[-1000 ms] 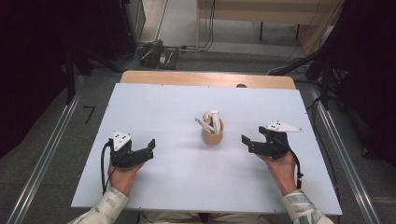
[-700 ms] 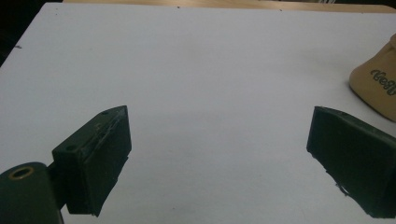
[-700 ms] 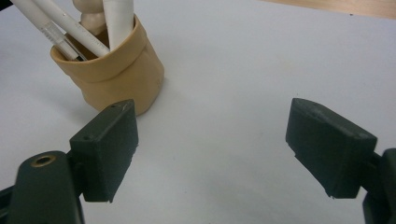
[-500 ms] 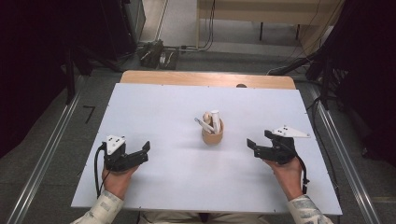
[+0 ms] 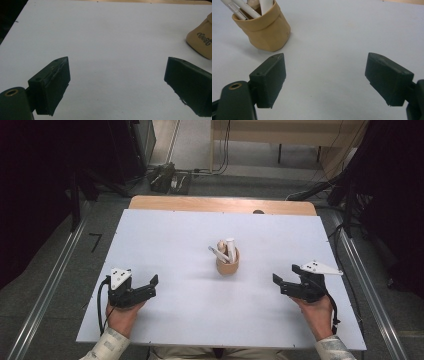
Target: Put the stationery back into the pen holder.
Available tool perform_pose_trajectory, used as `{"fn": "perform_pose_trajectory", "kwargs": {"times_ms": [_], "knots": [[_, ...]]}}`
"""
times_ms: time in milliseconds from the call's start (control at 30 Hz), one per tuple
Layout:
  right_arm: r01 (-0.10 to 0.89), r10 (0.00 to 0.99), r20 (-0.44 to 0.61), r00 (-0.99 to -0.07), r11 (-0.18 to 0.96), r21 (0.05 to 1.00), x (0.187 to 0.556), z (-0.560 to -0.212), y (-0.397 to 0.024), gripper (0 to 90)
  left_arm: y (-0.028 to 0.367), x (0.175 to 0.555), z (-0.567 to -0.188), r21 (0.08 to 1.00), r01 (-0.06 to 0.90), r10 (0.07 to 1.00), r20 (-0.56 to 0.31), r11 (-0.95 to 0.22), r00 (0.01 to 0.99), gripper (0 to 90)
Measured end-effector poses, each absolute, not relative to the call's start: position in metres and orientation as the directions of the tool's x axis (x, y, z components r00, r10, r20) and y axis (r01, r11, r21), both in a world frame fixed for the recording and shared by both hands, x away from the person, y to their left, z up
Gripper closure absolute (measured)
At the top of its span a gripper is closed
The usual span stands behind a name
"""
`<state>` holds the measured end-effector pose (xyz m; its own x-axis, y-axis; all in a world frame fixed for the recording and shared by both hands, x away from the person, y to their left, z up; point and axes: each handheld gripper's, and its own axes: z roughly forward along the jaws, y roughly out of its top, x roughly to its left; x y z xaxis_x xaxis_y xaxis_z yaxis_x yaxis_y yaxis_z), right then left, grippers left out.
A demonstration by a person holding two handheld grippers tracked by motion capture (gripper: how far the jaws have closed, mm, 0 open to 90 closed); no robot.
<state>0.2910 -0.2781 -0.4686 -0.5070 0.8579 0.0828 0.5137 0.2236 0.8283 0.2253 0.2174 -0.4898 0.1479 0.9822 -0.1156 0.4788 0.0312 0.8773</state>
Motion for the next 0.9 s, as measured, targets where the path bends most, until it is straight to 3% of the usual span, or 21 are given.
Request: {"fn": "perform_pose_trajectory", "kwargs": {"times_ms": [900], "knots": [[0.549, 0.917, 0.046, -0.395, 0.195, 0.812, 0.275, -0.478, -0.322, 15.5, 0.237, 0.222, -0.496, 0.866, 0.499, 0.99, -0.097, 0.035, 0.1, 7.5]]}}
